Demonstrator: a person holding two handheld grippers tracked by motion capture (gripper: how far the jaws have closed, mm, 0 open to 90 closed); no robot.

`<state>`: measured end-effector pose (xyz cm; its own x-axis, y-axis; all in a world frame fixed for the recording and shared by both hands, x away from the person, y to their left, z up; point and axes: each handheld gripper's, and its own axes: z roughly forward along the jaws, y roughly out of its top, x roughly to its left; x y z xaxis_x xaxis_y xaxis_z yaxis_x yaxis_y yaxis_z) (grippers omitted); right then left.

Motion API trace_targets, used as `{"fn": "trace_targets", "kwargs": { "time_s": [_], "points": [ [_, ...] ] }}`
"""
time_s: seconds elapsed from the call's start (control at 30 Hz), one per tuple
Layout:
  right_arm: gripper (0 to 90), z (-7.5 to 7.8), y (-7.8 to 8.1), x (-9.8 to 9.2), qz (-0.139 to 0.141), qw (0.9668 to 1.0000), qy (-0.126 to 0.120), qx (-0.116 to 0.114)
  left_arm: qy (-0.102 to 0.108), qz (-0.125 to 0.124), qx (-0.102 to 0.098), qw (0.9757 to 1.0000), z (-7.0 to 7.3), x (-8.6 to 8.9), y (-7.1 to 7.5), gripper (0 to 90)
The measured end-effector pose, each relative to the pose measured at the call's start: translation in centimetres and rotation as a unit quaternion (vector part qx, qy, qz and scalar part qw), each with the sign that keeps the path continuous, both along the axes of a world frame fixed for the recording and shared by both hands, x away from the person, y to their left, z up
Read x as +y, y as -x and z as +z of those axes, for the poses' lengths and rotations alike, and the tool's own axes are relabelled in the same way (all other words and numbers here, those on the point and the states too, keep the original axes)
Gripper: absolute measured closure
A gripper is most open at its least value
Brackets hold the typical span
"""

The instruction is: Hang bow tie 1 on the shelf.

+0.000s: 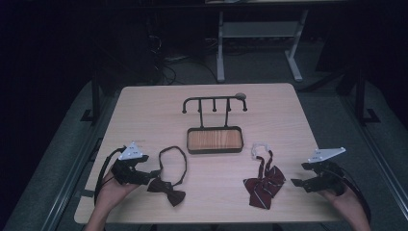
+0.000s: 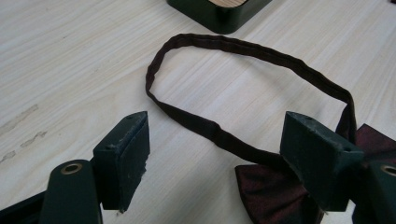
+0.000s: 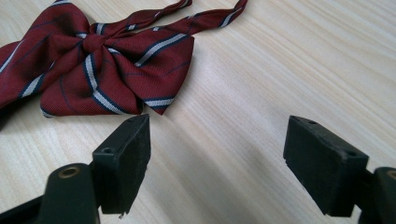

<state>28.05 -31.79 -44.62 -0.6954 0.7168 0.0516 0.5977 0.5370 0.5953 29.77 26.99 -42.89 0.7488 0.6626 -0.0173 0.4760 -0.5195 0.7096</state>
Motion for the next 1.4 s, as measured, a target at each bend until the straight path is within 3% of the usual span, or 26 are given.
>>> {"fn": "trace_targets", "kwargs": {
  "time_s": [0.27,0.33,0.8,1.4],
  "points": [
    [22.6,0.1,-0.3,0.3,0.007,0.9999,-0.009,0.005,0.001,0.004,0.0,1.0,0.0,0.0,0.3,24.6],
    [19.1,0.2,-0.4,0.6,0.011,0.9999,-0.01,0.006,0.001,0.003,-0.001,1.0,0.0,0.0,0.4,24.6],
    [18.3,1.9,-0.9,2.0,0.033,0.9992,-0.014,0.016,0.003,-0.001,-0.002,1.0,0.1,-0.2,0.4,24.6],
    [24.7,3.6,-2.8,5.1,0.089,0.9954,0.027,0.025,0.004,0.0,-0.003,1.0,0.2,0.1,0.4,24.6]
  ]
}}
